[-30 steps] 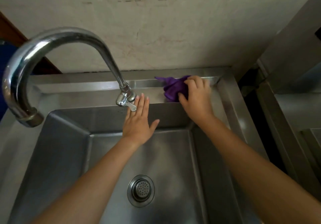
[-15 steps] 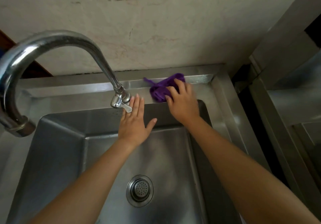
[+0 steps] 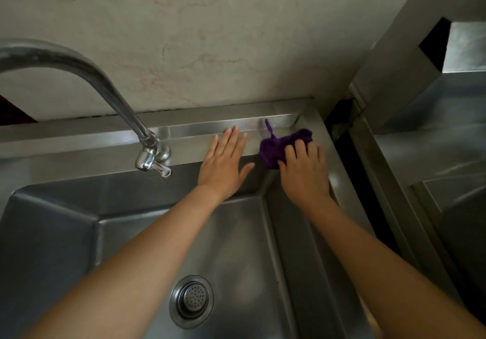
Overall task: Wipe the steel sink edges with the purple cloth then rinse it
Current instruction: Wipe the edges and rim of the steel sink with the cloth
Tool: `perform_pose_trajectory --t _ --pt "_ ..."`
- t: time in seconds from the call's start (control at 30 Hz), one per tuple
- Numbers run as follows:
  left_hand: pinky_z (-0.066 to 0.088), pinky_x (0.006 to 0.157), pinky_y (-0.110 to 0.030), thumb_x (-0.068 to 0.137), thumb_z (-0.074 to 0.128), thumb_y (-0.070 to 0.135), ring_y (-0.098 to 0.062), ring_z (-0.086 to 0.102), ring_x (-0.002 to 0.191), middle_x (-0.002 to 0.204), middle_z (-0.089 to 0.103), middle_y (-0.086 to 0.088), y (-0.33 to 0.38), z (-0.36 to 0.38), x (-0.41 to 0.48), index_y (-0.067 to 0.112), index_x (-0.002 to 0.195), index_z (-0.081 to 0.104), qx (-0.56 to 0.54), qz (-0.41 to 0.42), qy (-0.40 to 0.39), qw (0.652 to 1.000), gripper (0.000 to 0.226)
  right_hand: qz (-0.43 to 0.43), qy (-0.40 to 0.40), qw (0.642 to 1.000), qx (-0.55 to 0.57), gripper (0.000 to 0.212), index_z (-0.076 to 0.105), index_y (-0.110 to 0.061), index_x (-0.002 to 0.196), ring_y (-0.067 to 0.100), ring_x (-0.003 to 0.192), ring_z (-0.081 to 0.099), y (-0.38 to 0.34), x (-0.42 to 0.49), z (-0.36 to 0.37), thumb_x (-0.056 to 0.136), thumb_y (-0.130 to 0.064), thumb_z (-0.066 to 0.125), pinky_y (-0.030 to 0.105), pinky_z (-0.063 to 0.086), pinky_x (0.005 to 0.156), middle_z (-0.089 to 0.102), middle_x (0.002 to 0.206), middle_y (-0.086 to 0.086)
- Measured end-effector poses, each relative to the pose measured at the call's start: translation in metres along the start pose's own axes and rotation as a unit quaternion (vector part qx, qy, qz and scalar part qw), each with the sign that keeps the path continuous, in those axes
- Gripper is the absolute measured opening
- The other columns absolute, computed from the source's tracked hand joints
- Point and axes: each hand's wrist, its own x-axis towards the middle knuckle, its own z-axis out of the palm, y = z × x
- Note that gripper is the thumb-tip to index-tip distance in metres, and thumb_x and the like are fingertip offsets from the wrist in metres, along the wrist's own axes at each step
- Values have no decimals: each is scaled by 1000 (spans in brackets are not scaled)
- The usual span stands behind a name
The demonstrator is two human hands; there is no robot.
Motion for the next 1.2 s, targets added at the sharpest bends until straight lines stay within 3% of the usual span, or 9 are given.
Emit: perform_pose_trajectory --t 0.13,0.27,0.37,0.5,0.63,0.8,0.93,1.07,1.2 --pt "-7 118 -38 93 21 58 -18 -15 144 158 -12 -4 2 8 4 16 149 -7 28 -1 6 1000 75 32 13 999 11 27 58 -4 94 36 90 53 8 -4 -14 82 -27 62 43 43 75 58 98 18" --pt "-8 118 -39 91 22 61 -17 -16 144 158 -14 -3 0 9 5 16 148 -8 35 5 1 999 78 116 59 991 31 39 56 -4 109 39 106 47 18 44 -31 88 -37 52 47 39 86 54 113 21" --pt "-5 119 -40 90 23 62 -18 -15 144 158 -13 -4 0 11 4 16 148 -8 34 10 9 999 80 79 -28 996 44 48 47 -12 123 40 123 36 29 86 -20 88 -44 50 56 28 102 42 132 21" --pt "-6 118 -39 88 19 64 -18 -12 145 158 -9 -4 0 14 4 16 148 -6 44 8 18 999 81 10 -107 993 58 55 29 -21 144 37 137 24 41 98 10 95 -45 37 51 22 111 26 151 17" --pt "-6 118 -38 82 10 65 -19 -6 146 159 -2 -5 -1 15 5 16 149 1 53 14 19 998 84 4 -96 995 37 55 29 -21 145 37 136 27 45 85 11 96 -44 36 49 28 108 33 149 15" --pt "-6 116 -38 83 13 64 -20 -2 146 159 2 -5 -1 14 6 15 149 6 52 12 23 998 82 10 -72 996 55 48 52 -12 130 43 126 41 43 54 4 90 -38 45 56 39 99 46 140 20" --pt "-8 118 -38 86 14 63 -18 -8 145 159 -3 -4 0 13 5 16 149 1 49 13 16 999 80 45 -91 994 35 51 38 -17 140 39 135 27 40 12 -3 95 -39 39 54 31 107 34 148 16" --pt "-8 118 -38 81 3 63 -19 -10 145 159 -6 -4 1 11 5 16 149 -2 39 9 13 999 83 71 -85 994 14 52 36 -18 141 40 135 29 39 -24 -7 94 -39 40 56 32 107 33 148 17" --pt "-8 118 -39 91 21 60 -18 -16 144 158 -13 -4 0 9 5 16 148 -8 33 8 8 999 78 89 -93 992 9 54 31 -17 143 44 132 30 35 -8 -5 95 -40 40 56 33 104 31 148 20"
